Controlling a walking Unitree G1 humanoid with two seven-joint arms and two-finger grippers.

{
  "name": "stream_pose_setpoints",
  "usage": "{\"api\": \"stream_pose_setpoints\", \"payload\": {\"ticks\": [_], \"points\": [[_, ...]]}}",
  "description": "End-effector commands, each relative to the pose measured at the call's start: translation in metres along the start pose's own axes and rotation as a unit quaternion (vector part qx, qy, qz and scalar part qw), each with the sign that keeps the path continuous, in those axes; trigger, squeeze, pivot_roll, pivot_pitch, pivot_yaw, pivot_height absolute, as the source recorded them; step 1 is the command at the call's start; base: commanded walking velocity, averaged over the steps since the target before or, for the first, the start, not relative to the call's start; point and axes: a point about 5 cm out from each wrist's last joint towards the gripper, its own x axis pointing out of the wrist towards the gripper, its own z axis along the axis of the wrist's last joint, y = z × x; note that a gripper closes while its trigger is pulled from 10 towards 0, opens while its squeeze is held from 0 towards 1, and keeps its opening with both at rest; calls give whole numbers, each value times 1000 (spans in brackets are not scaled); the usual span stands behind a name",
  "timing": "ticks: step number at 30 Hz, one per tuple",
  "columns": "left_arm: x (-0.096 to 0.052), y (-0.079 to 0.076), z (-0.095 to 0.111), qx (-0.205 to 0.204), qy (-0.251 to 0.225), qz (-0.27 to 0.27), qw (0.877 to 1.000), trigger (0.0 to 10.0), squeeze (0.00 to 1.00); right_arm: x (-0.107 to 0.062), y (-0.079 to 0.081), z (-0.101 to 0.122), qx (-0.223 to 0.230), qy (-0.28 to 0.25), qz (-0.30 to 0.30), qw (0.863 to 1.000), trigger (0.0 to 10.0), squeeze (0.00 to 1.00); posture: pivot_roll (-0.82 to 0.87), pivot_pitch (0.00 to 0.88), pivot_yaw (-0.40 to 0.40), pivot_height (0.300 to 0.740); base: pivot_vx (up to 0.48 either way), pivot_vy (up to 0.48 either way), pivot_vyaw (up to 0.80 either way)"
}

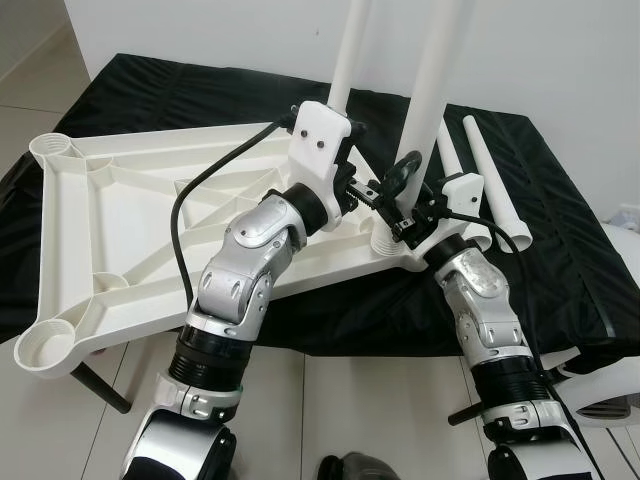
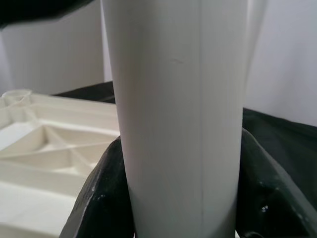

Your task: Building children table

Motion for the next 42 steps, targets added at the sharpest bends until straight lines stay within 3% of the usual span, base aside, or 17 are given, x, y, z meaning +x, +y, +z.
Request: {"api": "stream_pose_setpoints", "payload": {"ticks": [1,8,18,19,20,21,22,40,41,42], "points": [[5,-12,7,-1,-8,-102,995,10000,0,0,1,4,-6,-1,25,1000,10000,0,78,0,-86,740,0,0,0],[7,-15,11,-4,-7,-123,992,10000,0,-2,10,0,-6,20,77,997,10000,0,72,0,-88,740,0,0,0],[11,-16,11,-24,1,-130,991,10000,0,0,11,0,-17,24,95,995,10000,0,71,0,-88,740,0,0,0],[11,-17,11,-28,2,-133,991,4314,0,0,11,0,-18,24,96,995,10000,0,71,0,-86,740,0,0,0],[11,-17,11,-31,2,-134,990,3647,0,0,10,0,-19,24,97,995,10000,0,71,0,-86,740,0,0,0],[11,-17,11,-31,2,-134,990,3647,0,0,10,0,-19,24,97,995,10000,0,71,0,-86,740,0,0,0],[10,-17,13,-37,-2,-140,989,0,0,0,10,1,-20,23,96,995,10000,0,71,0,-85,740,0,0,0],[9,-23,20,-51,-13,-156,986,0,0,2,6,1,-4,19,62,998,10000,0,73,0,-84,740,0,0,0],[9,-24,20,-41,-9,-153,987,10000,0,2,4,1,-4,19,54,998,10000,0,74,0,-85,740,0,0,0],[10,-24,20,-28,-3,-145,989,10000,0,3,1,2,2,17,44,999,10000,1000,74,0,-85,740,0,0,0]]}}
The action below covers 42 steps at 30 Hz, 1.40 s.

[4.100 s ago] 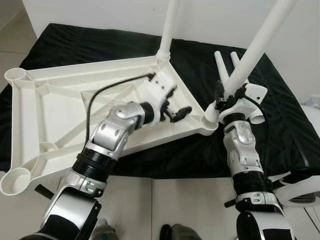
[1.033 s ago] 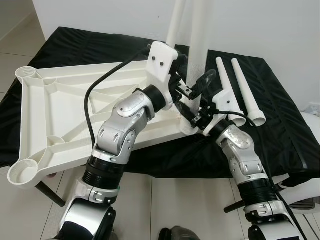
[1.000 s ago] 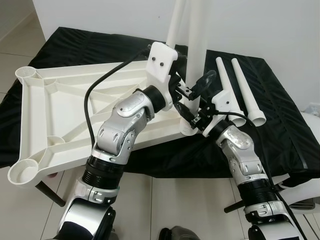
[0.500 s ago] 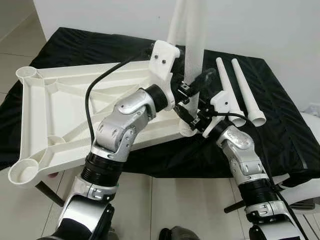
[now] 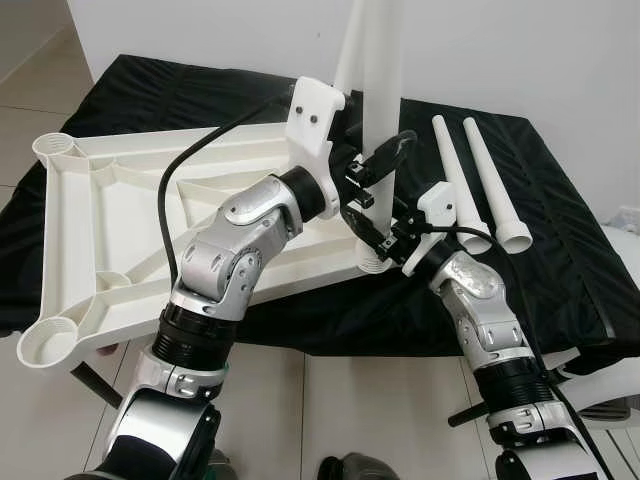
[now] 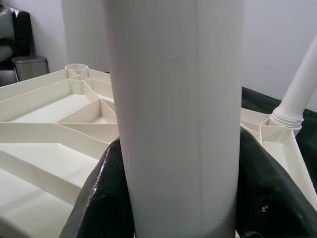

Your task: Building children table

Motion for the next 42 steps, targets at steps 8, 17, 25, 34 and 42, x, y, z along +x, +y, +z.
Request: {"api": "stream_pose_setpoints", "payload": {"ticks": [8,17,25,34,42], "points": [[9,-18,7,37,-4,-51,998,10000,0,-2,-23,7,6,-10,-88,996,10000,1000,74,0,-87,740,0,0,0],[13,8,13,86,-7,76,993,10000,0,6,-18,5,-14,11,-153,988,10000,0,80,0,-92,740,0,0,0],[16,19,4,107,13,130,986,10000,0,17,1,3,-25,10,-198,980,10000,0,79,0,-94,740,0,0,0],[19,25,6,103,6,158,982,10000,0,22,12,-2,-37,20,-253,967,10000,0,84,0,-98,740,0,0,0],[19,30,11,109,-4,166,980,10000,0,24,18,-5,-32,29,-297,954,10000,0,85,0,-104,740,0,0,0]]}}
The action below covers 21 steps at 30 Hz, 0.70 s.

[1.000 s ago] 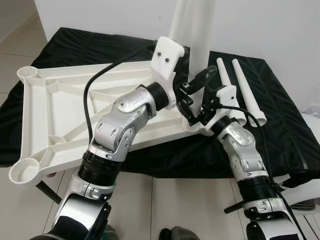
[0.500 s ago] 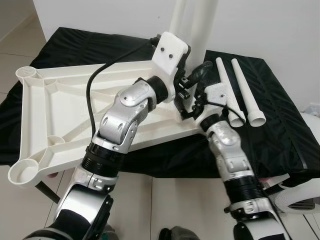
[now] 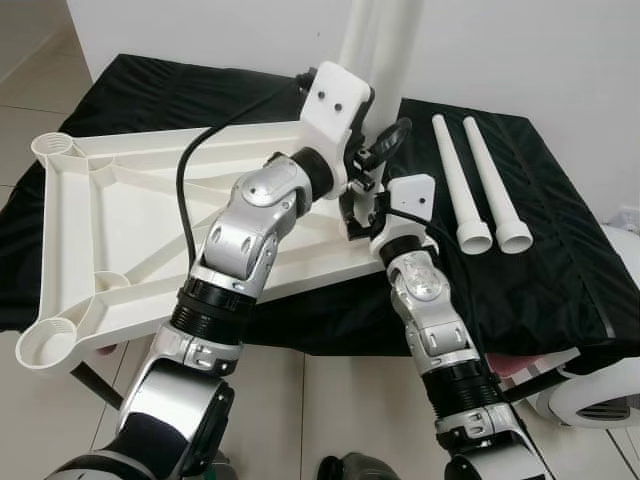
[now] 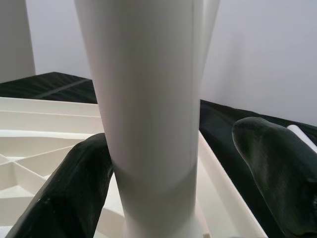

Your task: Building children table

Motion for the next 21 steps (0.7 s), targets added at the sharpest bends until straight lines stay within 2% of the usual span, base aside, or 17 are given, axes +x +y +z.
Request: {"api": "stream_pose_setpoints", "payload": {"ticks": [1,20,21], "points": [[3,8,6,5,-13,96,995,10000,0,-2,-4,-3,-4,12,-21,1000,10000,0,85,0,-104,740,0,0,0],[7,-2,5,2,-18,80,997,10000,0,4,-3,1,-21,12,-64,998,10000,0,84,1,-106,740,0,0,0],[7,-3,5,1,-19,79,997,10000,0,5,-3,1,-21,13,-66,998,8471,0,85,0,-107,740,0,0,0]]}}
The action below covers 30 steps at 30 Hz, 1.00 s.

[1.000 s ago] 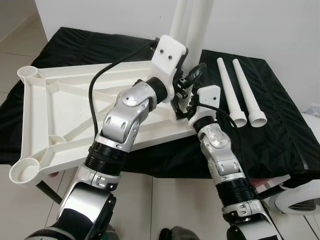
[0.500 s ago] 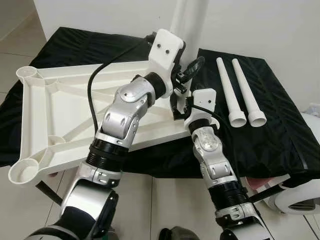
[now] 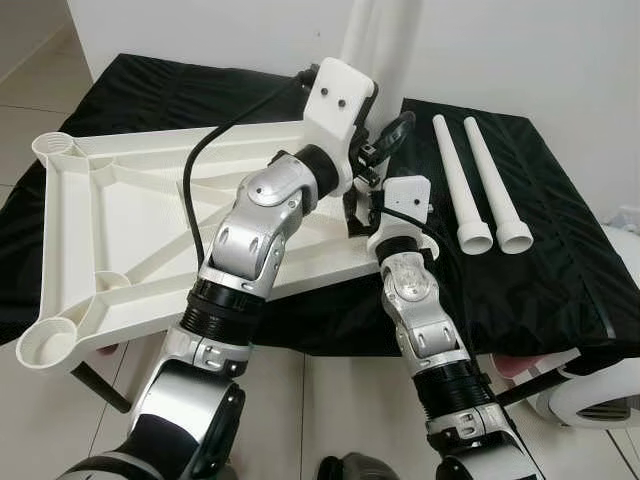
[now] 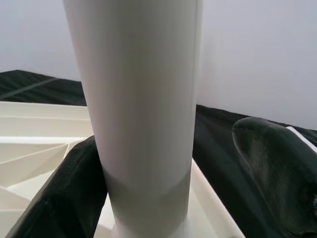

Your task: Building children table

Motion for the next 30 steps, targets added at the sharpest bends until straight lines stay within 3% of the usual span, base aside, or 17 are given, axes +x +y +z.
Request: {"api": "stream_pose_setpoints", "payload": {"ticks": [1,3,5,6,9,10,26,27,28,29,30], "points": [[2,3,4,4,-11,73,997,10000,0,2,-5,-2,-5,8,-13,1000,8235,0,85,0,-107,740,0,0,0],[2,2,4,3,-12,72,997,10000,0,3,-4,-2,-6,6,-13,1000,8235,0,85,1,-107,740,0,0,0],[3,0,4,2,-12,69,998,10000,0,6,-5,0,-8,4,-14,1000,1804,0,87,0,-109,740,0,0,0],[3,-1,4,1,-13,68,998,10000,0,7,-5,0,-7,4,-15,1000,588,0,88,0,-110,740,0,0,0],[3,-1,4,1,-14,68,998,10000,0,7,-4,1,-9,1,-13,1000,863,0,89,0,-111,740,0,0,0],[3,-1,5,1,-14,69,998,10000,0,7,-4,1,-11,1,-11,1000,0,0,89,0,-111,740,0,0,0],[4,-3,8,6,-23,61,998,10000,0,5,-9,-9,-11,24,-30,999,0,0,91,0,-112,740,0,0,0],[4,-5,9,-6,-27,51,998,10000,0,6,-10,-10,-9,28,-29,999,10000,0,91,0,-113,740,0,0,0],[4,-6,9,-15,-31,45,998,10000,0,6,-10,-11,-7,31,-28,999,10000,0,91,0,-113,740,0,0,0],[4,-8,9,-33,-34,37,998,10000,1000,6,-10,-11,-4,33,-26,999,10000,0,90,0,-113,740,0,0,0],[3,-10,10,-41,-37,31,998,10000,1000,6,-10,-11,-4,33,-25,999,10000,0,90,0,-113,740,0,0,0]]}}
